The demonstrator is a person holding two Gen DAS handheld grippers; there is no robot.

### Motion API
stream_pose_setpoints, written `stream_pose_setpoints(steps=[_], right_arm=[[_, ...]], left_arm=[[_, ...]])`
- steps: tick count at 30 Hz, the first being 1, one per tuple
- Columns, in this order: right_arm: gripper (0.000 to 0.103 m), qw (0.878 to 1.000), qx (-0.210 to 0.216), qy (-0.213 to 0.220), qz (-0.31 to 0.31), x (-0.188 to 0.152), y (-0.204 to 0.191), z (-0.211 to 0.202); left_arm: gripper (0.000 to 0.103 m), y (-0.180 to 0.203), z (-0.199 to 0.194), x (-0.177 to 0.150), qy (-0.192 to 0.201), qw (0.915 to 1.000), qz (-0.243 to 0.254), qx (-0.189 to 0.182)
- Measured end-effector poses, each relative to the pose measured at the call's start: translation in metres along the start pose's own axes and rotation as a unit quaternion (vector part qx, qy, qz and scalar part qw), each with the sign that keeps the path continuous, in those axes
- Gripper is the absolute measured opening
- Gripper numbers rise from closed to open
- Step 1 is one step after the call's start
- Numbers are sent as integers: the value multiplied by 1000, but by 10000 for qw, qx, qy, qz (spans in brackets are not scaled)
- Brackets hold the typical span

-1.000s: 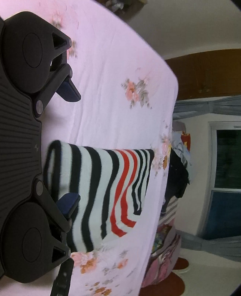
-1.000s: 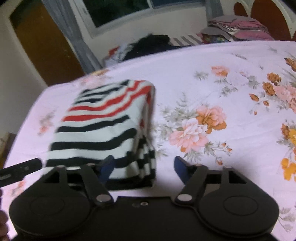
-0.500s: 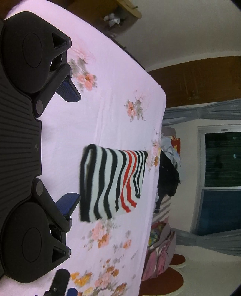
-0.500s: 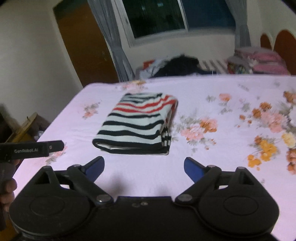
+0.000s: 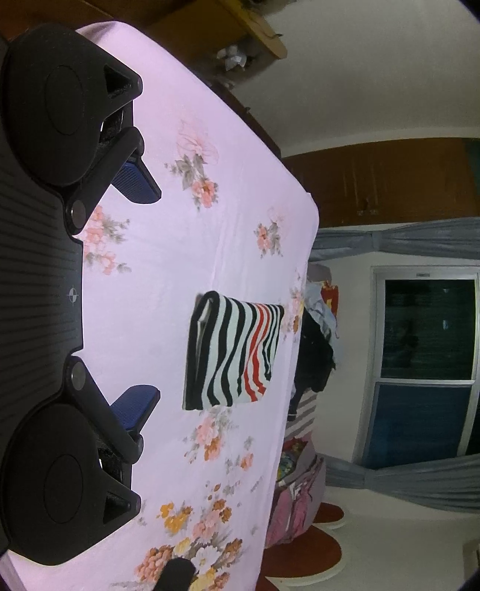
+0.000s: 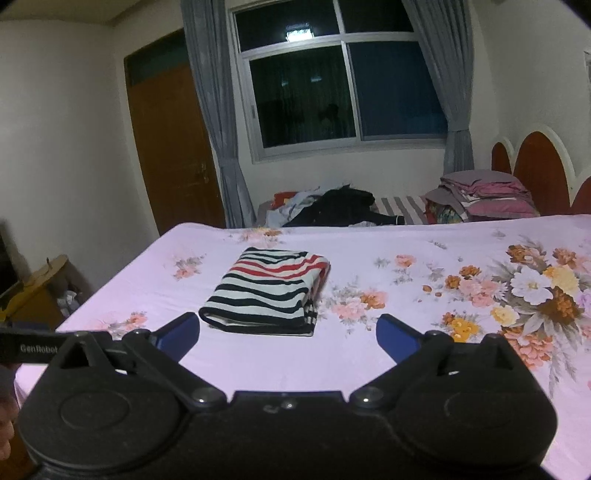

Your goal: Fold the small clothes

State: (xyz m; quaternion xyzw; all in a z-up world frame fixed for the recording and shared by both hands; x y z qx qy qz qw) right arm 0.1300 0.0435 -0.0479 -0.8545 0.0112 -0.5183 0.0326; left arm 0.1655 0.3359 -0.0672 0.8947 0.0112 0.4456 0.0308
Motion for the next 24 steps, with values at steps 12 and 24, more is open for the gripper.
stream_pose_setpoints(steps=[12,24], right_arm=[[103,9998,1,185,15,-3,1,-27],[103,9998,61,198,62,-3,0,-30]], left_arm=[[103,9,-27,-1,173,9998,81,27],[103,14,-30,-3,155,9998,75,49]])
Point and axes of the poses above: each gripper's, at about its wrist camera, not at the fingertips, and z roughly the way its jaws point, y to its right, x to its top, the point moved 10 cm from there along z, roughly the way its jaws point, and after that the axes turned 8 degrees about -x, right-handed, at the moved point
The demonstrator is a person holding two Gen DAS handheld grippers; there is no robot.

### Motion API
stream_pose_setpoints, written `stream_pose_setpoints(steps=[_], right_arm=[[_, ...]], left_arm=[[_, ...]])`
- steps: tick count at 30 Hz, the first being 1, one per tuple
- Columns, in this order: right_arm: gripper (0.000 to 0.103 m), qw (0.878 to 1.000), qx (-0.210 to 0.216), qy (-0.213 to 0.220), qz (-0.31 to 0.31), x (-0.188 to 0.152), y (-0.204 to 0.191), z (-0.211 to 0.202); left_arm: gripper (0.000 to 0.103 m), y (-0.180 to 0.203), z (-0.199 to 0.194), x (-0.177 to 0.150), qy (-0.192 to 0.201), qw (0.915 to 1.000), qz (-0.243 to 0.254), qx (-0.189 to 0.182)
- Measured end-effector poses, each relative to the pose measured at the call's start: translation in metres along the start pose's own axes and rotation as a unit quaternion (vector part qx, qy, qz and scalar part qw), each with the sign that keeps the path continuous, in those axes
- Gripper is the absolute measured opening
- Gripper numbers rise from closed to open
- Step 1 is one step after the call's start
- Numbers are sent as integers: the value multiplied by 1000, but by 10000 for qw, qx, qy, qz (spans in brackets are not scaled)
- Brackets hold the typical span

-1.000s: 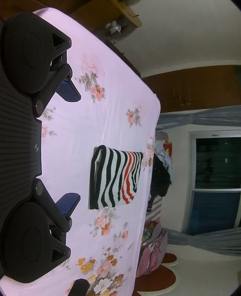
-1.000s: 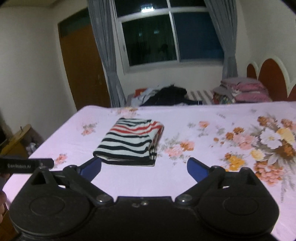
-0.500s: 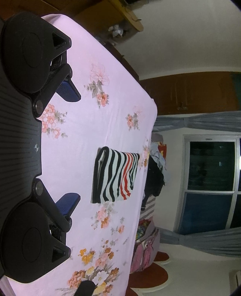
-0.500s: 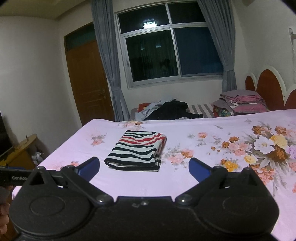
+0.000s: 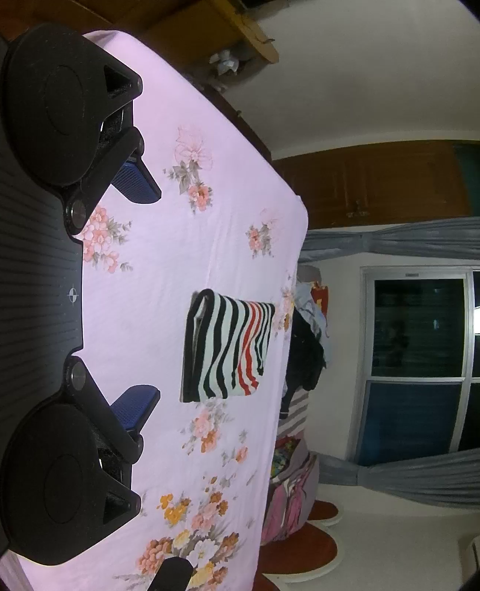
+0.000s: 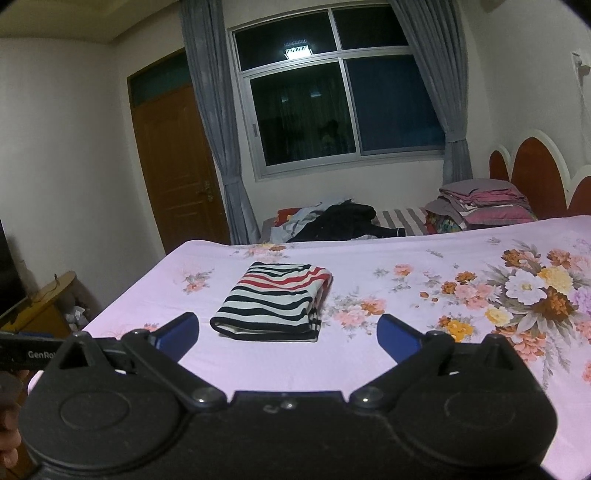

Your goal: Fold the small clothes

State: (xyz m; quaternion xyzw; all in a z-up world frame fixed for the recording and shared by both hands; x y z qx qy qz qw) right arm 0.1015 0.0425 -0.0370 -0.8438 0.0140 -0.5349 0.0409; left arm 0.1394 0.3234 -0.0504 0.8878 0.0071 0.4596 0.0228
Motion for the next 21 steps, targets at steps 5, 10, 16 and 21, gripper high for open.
stream_pose_setpoints(steps=[5,10,16,21], right_arm=[[103,10000,30,-38,-23,-1,-4,1],[103,10000,21,-40,-6,-1,-4,2],[103,10000,42,-67,-19,-2,-5,3],[103,9999,36,-98,12,-4,-3,7]], left_arm=[[103,-1,1,-1,-29,10000,-18,44],[103,-2,2,1,-19,10000,-15,50],[103,-1,3,1,-39,10000,-24,58],[103,-3,5,1,-61,9999,-22,92]])
Point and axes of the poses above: each gripper's, at about its wrist camera, not at the fingertips, and z roughly the way its jaws point, y to its right, x to its top, the point moved 10 cm from there along z, roughly the way its jaws point, and after that the axes turned 8 degrees about -x, right-handed, at the moved point
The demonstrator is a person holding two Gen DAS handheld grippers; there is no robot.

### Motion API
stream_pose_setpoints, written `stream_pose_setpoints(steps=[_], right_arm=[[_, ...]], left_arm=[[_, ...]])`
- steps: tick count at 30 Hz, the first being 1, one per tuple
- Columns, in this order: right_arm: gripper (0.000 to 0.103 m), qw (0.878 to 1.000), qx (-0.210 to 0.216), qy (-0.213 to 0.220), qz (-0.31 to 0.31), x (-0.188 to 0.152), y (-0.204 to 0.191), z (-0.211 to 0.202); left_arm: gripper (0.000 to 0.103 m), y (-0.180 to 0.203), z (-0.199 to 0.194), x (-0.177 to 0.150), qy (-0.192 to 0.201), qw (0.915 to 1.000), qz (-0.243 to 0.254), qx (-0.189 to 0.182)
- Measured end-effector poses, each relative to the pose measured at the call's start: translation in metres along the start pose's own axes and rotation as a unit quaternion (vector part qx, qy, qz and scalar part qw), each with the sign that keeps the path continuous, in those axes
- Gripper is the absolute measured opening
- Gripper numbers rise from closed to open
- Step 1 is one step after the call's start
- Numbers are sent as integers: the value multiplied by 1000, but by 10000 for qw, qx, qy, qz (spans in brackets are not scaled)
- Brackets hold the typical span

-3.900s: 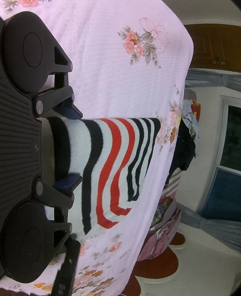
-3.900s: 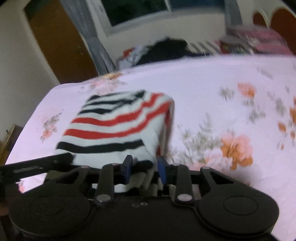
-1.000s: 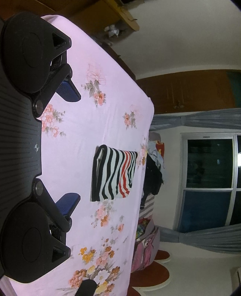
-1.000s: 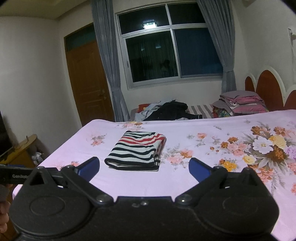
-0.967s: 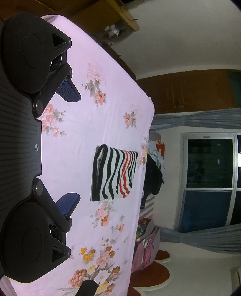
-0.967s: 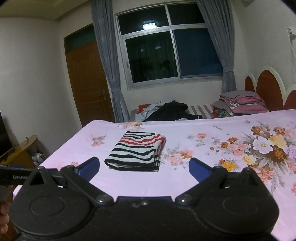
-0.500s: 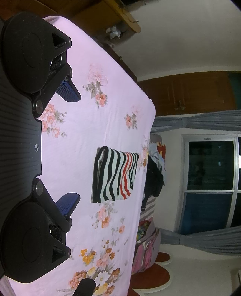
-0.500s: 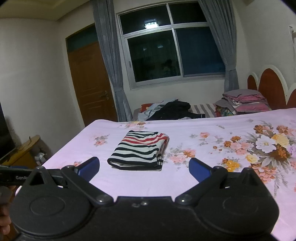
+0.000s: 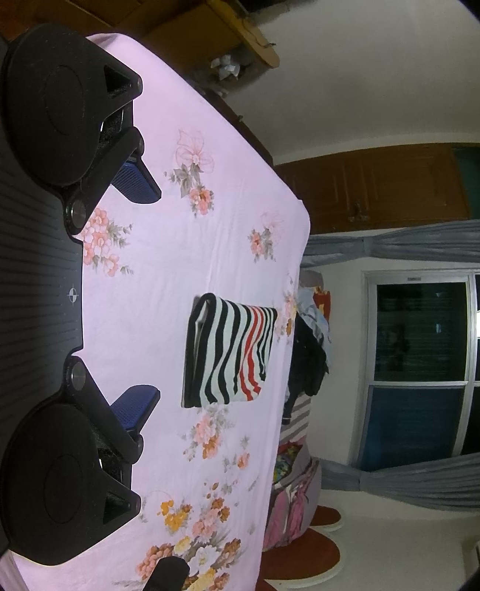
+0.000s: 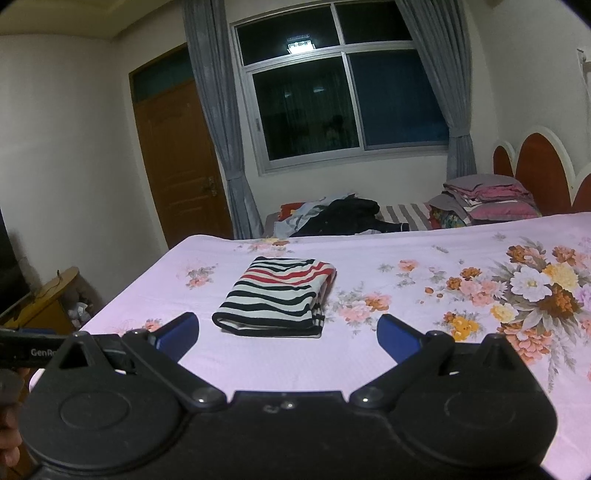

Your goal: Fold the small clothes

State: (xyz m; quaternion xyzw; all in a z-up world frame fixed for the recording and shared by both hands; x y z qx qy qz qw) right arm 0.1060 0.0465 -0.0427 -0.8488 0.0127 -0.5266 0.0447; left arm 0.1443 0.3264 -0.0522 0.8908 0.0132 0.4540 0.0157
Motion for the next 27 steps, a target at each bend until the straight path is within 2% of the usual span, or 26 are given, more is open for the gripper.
stream_pose_setpoints(steps=[27], right_arm=[[103,10000,-32,-73,44,-5,7,4]], left_arm=[[103,16,10,-1,-119,9999,58,-20]])
Point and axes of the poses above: each gripper's, at about its wrist camera, not at the fingertips, and z roughly the way its jaws point, y to its right, x to its top, the point moved 10 cm from there along z, roughly the way its jaws point, and after that the axes turned 8 degrees about -x, right-handed, at the moved point
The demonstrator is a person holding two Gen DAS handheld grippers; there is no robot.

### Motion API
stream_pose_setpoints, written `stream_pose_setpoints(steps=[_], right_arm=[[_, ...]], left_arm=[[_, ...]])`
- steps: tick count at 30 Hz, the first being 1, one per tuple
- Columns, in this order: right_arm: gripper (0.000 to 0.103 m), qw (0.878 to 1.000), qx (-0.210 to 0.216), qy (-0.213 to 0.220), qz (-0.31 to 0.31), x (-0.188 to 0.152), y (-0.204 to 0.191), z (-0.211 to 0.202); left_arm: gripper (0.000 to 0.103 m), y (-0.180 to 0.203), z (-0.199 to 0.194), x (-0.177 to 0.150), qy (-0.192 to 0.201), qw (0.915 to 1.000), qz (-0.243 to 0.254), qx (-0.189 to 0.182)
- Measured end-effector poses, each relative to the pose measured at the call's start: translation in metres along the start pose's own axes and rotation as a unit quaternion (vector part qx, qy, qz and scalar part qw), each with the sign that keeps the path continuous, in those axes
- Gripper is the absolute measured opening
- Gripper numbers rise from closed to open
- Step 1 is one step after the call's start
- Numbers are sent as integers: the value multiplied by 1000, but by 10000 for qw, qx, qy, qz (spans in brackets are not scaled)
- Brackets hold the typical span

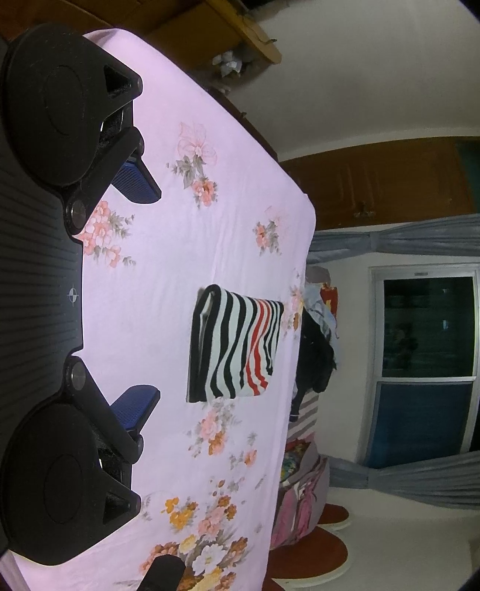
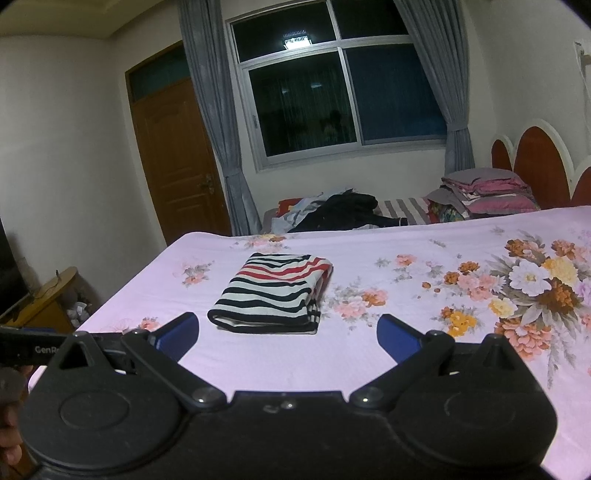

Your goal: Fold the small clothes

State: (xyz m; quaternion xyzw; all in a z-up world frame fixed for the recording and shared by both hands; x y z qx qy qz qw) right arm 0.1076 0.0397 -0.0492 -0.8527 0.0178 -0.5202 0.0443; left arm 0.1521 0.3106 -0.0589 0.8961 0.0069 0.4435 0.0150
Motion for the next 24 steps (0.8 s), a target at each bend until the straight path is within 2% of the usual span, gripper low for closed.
stream_pose_setpoints(steps=[11,14,16,19,22,24], right_arm=[[103,9999,-29,-108,87,-2,12,11],[103,9998,-56,-156,81,-4,14,16],[103,9997,-83,-199,95,-5,17,20],[103,9995,-108,-263,120,-7,22,27],[103,9991,-172,-369,153,-12,31,37],[103,9984,-232,-474,215,-18,38,45]], left_arm=[[103,10,9,2,-64,10000,37,-19],[103,14,14,3,-97,9998,37,-147],[103,15,16,4,-8,9998,47,-199],[103,12,25,7,98,9999,-25,-89],[103,13,48,4,-191,9990,-149,-389],[103,10,68,4,-207,9979,-248,-561]])
Point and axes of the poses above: each gripper's, at about its wrist camera, not at the fingertips, and z roughly the way its jaws point, y to its right, x to its top, the point moved 10 cm from there along z, roughly the way its jaws point, and after that the axes turned 8 degrees about -x, right-handed, at the moved point
